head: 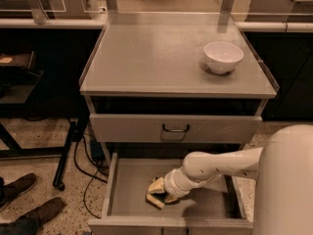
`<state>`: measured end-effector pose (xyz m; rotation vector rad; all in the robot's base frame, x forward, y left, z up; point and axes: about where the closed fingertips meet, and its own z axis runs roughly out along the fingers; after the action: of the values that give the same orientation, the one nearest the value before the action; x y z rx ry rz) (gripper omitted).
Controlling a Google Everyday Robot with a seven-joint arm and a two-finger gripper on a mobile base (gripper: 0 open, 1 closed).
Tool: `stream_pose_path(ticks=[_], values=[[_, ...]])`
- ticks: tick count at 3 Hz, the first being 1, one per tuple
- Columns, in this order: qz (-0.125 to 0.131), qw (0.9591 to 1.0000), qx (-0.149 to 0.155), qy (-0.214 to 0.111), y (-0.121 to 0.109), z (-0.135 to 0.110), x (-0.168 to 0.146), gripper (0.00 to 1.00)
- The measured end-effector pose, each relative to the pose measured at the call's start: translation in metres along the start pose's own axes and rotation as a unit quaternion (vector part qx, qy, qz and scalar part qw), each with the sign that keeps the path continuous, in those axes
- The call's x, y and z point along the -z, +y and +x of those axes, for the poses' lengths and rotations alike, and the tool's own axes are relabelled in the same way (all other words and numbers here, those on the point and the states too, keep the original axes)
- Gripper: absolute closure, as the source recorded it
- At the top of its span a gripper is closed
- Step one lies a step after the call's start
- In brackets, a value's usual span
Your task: Place sponge into middle drawer
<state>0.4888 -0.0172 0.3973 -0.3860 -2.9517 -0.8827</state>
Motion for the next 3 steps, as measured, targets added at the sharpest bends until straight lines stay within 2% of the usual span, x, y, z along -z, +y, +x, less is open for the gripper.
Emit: stream_pose_path(ticks=[2, 3], values=[[0.0, 1.0, 0.0, 0.0, 0.0, 0.0001, -0.0001, 0.38], [0.0, 1.0, 0.0, 0.0, 0.0, 0.0001, -0.0001, 0.08]])
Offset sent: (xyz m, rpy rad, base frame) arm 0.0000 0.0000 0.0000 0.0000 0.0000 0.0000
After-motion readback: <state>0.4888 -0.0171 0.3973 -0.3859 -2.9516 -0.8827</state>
